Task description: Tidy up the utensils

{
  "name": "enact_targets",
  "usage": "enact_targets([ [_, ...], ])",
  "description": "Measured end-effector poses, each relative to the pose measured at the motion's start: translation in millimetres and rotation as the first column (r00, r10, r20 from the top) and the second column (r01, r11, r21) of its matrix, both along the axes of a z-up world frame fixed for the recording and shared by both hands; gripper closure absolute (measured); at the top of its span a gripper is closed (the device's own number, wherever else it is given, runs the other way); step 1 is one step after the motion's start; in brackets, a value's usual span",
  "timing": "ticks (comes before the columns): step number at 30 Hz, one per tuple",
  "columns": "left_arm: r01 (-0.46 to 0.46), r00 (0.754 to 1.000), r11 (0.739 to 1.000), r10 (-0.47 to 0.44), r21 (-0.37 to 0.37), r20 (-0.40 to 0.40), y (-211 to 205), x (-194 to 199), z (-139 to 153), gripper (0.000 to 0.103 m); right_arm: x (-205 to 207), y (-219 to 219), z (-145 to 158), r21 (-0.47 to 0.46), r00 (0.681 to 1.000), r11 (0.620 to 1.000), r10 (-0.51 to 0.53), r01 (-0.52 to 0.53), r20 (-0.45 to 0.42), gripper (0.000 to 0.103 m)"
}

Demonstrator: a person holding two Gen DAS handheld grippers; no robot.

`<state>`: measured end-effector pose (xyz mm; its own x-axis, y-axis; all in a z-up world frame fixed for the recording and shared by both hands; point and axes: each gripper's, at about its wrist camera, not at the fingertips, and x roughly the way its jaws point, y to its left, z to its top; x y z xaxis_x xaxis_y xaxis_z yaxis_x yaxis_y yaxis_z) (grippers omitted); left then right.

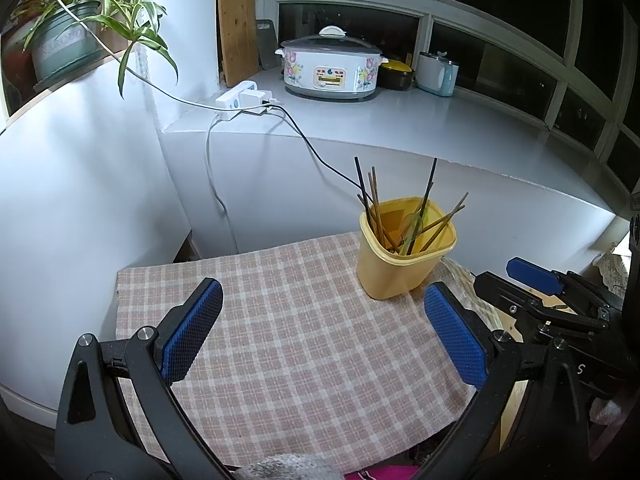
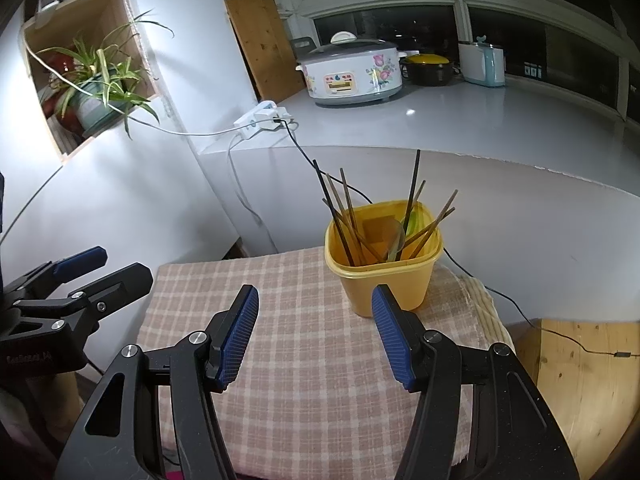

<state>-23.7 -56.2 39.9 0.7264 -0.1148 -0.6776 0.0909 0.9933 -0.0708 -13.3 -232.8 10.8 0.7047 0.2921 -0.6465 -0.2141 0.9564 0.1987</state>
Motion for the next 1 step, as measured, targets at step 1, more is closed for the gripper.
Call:
enact_targets([
  [1,0.000,1.000,1.000,0.000,-0.002,-0.001,-0.3,0.0,0.1,0.001,0.1,-0.4,0.0,0.002,1.000,1.000,-0.003,0.003,-0.001,0.045],
])
